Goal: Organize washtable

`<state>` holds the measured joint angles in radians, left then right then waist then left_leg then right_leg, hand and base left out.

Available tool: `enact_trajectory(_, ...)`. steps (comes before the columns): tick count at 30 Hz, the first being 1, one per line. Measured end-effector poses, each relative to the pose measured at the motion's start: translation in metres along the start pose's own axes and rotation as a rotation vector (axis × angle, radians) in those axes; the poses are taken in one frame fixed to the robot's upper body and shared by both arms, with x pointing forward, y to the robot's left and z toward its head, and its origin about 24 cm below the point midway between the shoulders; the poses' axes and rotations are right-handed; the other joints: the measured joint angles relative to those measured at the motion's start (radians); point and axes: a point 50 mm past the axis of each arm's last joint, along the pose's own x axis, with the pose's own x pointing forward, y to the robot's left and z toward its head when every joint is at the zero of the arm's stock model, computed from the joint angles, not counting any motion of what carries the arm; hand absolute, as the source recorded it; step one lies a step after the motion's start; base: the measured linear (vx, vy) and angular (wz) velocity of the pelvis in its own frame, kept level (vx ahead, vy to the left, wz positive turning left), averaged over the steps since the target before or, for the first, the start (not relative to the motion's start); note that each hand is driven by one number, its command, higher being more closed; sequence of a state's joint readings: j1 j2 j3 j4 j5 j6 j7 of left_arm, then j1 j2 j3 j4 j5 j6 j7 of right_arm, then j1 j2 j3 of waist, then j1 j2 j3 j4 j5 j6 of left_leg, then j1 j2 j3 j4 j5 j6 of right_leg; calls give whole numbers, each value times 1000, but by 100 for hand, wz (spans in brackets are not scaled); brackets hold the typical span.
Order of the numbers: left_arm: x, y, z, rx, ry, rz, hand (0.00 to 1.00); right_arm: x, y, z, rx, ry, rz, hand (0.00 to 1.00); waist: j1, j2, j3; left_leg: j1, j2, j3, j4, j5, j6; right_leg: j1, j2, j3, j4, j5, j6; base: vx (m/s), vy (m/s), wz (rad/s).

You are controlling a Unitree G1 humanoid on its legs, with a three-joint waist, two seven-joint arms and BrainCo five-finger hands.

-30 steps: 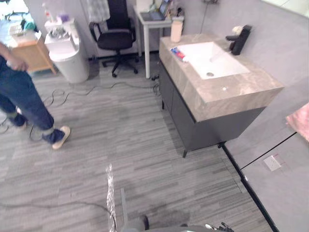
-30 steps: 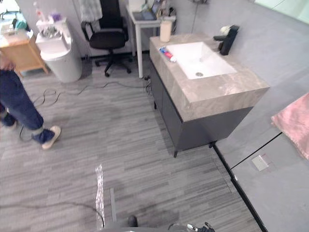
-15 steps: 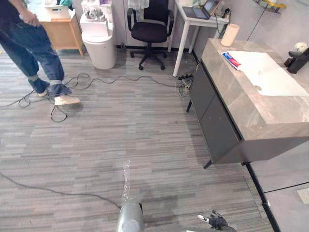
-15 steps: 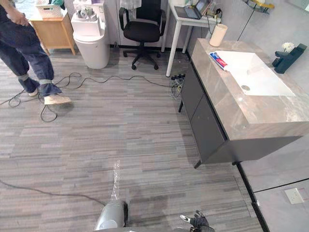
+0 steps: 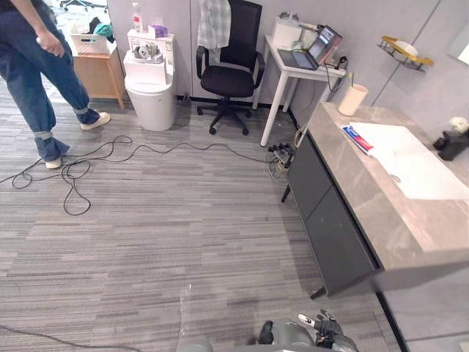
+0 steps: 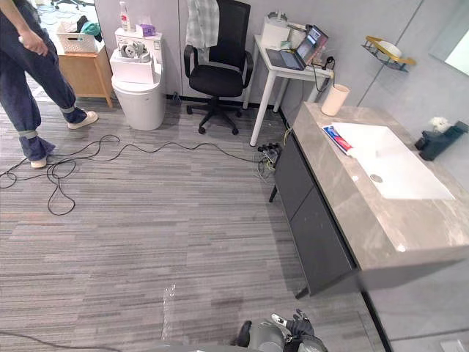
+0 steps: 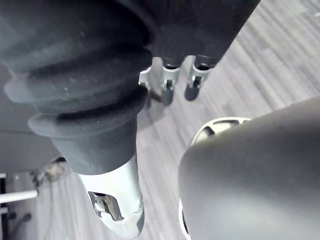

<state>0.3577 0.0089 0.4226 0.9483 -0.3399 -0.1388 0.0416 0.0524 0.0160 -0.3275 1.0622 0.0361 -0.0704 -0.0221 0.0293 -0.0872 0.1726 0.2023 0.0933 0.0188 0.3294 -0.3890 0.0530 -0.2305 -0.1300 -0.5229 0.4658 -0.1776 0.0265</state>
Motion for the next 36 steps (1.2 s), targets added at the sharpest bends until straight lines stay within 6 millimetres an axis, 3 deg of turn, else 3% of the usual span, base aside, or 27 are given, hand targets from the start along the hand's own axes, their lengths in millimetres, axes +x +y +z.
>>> enact_trajectory(1,-2,-2,-5,1,13,-11,0,-1,1,-1,0,-5,0,0,8,-4,1,36,9,7,-2,-38,-30,2,16,-24,-182,74,19,512,-164,0)
enact_trajectory(2,-2,-1,-6,24,14,-23,0,-2,-1,-2,19,-8,-7,0,12,0,4,68,18,8,-2,-69,-63,8,23,-35,-211,245,-40,522,-159,-3)
enact_trajectory(3,-2,-6,-5,53,15,-42,0,-1,-1,0,23,-12,-9,0,14,14,4,79,36,9,-6,-71,-66,8,39,-53,-192,236,-114,520,-143,2)
enact_trajectory(4,-1,-13,-2,99,4,-76,0,0,0,5,30,-29,-10,0,12,36,7,82,79,8,7,-64,-78,8,66,-73,-159,181,-130,622,-183,11)
enact_trajectory(5,1,-22,2,126,-11,-115,0,0,-2,9,51,-46,-23,0,12,56,19,73,105,-1,37,-42,-113,6,77,-85,-121,127,-147,514,-162,13)
enact_trajectory(7,1,-26,4,155,-21,-126,0,-1,-8,9,78,-45,-45,0,13,69,16,32,121,-53,162,13,-143,14,96,-96,-78,61,-160,472,-179,-8)
enact_trajectory(10,-2,-23,-7,109,17,-92,0,-1,-13,12,74,-56,-70,0,12,107,12,-117,151,-114,605,212,-327,109,192,-24,-117,15,-170,442,-110,-63)
enact_trajectory(11,-2,-23,-9,106,25,-91,0,-1,-12,12,94,-52,-76,0,15,109,5,-178,168,-82,744,208,-320,150,233,23,-159,18,-176,485,-45,-110)
enact_trajectory(12,-2,-21,-8,108,27,-86,0,-1,-10,9,103,-41,-73,0,15,102,2,-206,174,-53,781,199,-308,170,249,51,-185,22,-183,440,-44,-131)
enact_trajectory(14,1,-11,0,130,15,-68,0,0,-3,4,138,-6,-60,0,12,70,-10,-298,184,-1,806,149,-226,236,277,151,-252,36,-181,335,-17,-124)
enact_trajectory(16,2,-7,3,136,15,-58,0,1,-4,-2,154,33,-73,0,15,63,-7,-351,179,-38,741,95,-183,309,287,261,-288,46,-166,302,83,-133)
enact_trajectory(18,2,-7,1,135,27,-57,0,2,-4,-1,132,37,-68,0,22,64,-2,-370,158,-123,619,51,-184,342,285,351,-290,52,-155,225,236,-165)
enact_trajectory(19,2,-9,-3,131,39,-60,0,1,-3,-2,95,41,-63,0,30,57,-2,-353,136,-239,444,34,-186,347,281,442,-285,52,-136,170,376,-211)
enact_trajectory(21,1,-13,-5,126,43,-68,0,0,-8,-6,66,41,-72,0,40,76,-22,-339,135,-359,274,72,-155,320,284,517,-254,29,-102,82,355,-183)
enact_trajectory(22,-1,-16,-10,118,58,-70,0,-2,-14,-4,25,14,-84,0,41,106,-41,-343,139,-416,248,164,-119,273,281,559,-198,-23,-86,82,433,-175)
enact_trajectory(23,-3,-19,-17,106,80,-73,0,-5,-16,-5,22,-2,-91,0,35,121,-62,-336,127,-421,258,130,-179,238,267,587,-156,-42,-55,97,453,-162)
enact_trajectory(25,-1,-17,-12,106,65,-67,0,-7,-14,-11,20,5,-84,0,30,90,-79,-312,98,-410,216,74,-198,188,222,629,-119,-49,1,64,425,-104)
enact_trajectory(26,2,-20,-7,109,54,-74,0,-8,-12,-11,25,1,-79,0,14,83,-83,-308,87,-394,179,25,-225,154,201,644,-93,-47,27,22,384,-61)
enact_trajectory(29,5,-15,1,135,46,-63,0,-8,-8,-19,32,39,-61,0,14,41,-98,-282,25,-285,163,33,-211,132,127,724,-90,-25,76,-32,295,-74)
enact_trajectory(33,7,-22,6,170,33,-86,0,-9,-5,-19,57,29,-43,0,-16,50,-106,-272,-1,-188,154,34,-189,120,80,779,-126,21,110,-55,207,-67)
enact_trajectory(36,10,-26,10,217,31,-95,0,-11,-6,-19,73,21,-49,0,-12,49,-104,-217,-7,-86,109,51,-161,110,73,837,-145,67,120,-92,105,-89)
